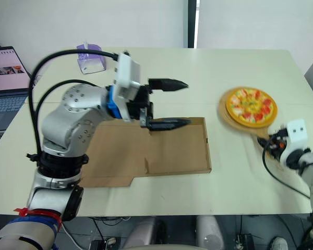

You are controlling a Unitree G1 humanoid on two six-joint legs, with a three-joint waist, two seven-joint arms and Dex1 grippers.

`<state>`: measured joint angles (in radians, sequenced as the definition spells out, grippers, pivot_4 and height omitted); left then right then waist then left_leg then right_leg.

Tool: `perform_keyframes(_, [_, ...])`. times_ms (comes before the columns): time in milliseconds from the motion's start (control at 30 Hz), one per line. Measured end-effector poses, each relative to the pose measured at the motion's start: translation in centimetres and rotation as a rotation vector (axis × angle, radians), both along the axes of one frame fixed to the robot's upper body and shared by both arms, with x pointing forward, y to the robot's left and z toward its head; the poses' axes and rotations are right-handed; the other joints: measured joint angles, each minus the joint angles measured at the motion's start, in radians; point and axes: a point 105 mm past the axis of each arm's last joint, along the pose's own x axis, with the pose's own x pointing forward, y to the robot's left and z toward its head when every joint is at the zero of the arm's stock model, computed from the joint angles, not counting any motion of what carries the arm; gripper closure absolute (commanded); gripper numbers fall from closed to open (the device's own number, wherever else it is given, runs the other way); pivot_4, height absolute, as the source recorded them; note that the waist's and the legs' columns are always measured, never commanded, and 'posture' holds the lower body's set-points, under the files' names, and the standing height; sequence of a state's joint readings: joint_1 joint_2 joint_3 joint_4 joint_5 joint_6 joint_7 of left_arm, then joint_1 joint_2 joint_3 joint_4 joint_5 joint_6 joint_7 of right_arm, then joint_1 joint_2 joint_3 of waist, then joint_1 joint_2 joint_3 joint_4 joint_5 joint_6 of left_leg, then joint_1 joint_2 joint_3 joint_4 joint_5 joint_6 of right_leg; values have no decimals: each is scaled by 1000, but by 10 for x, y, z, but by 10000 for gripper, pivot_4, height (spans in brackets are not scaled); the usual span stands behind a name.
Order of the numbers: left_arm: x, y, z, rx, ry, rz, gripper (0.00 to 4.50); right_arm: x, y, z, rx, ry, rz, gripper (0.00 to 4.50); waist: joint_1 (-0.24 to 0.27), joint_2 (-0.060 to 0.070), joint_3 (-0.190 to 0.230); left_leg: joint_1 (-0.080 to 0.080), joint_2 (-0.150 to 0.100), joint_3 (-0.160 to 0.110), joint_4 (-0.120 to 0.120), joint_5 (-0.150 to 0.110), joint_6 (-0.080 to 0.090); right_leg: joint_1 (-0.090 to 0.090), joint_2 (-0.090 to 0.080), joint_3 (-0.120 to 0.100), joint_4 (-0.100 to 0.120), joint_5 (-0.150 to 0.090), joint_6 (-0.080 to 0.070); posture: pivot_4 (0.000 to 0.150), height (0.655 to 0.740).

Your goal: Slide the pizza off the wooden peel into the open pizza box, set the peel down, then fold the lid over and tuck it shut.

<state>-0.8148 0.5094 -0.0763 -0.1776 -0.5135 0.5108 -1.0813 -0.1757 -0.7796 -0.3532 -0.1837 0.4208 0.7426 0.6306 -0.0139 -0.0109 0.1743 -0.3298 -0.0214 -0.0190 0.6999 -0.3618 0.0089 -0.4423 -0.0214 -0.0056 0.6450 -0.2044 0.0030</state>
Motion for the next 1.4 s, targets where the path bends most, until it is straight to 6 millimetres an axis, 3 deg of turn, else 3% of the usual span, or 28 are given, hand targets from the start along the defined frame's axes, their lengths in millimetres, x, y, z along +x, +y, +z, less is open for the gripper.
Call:
perform_keyframes(133, [7, 23, 8, 0, 18, 60, 0, 13, 34, 30, -48, -65, 186, 28887, 3, -1, 1, -2, -1, -2, 0, 0, 0, 0, -1, -2, -2, 0, 0, 1500, 7400])
perform_keyframes(300, [4, 46, 19, 20, 42, 104, 0, 26, 73, 33, -97, -71, 391, 28887, 7, -3, 2, -3, -2, -2, 0, 1, -1, -1, -3, -3, -3, 0, 0, 1500, 7400])
perform_keyframes(433, [-3, 61, 17, 70, 71, 137, 0, 32, 87, 34, -127, -101, 484, 28887, 14, -5, 3, -8, -2, -4, 0, 1, -2, -4, -4, -5, -3, 0, 0, 1500, 7400])
perform_keyframes(600, [-8, 78, 5, 127, 126, 194, 0, 34, 94, 25, -139, -134, 578, 28887, 15, -5, 3, -17, -3, -4, 3, 1, -3, -13, -6, -6, -1, 0, 0, 1500, 7400])
perform_keyframes(900, [-16, 78, 7, 141, 130, 200, 0, 39, 102, 11, -221, -261, 661, 28888, 12, -6, 4, -18, -3, -4, 5, 1, -3, -14, -6, -5, 1, 1, -1, 1500, 7400])
perform_keyframes(1400, [-19, 78, 7, 165, 136, 196, 0, 30, 99, -6, -246, -270, 684, 28887, 12, -6, 4, -18, -3, -4, 7, 1, -3, -13, -5, -5, 2, 1, -1, 1500, 7400])
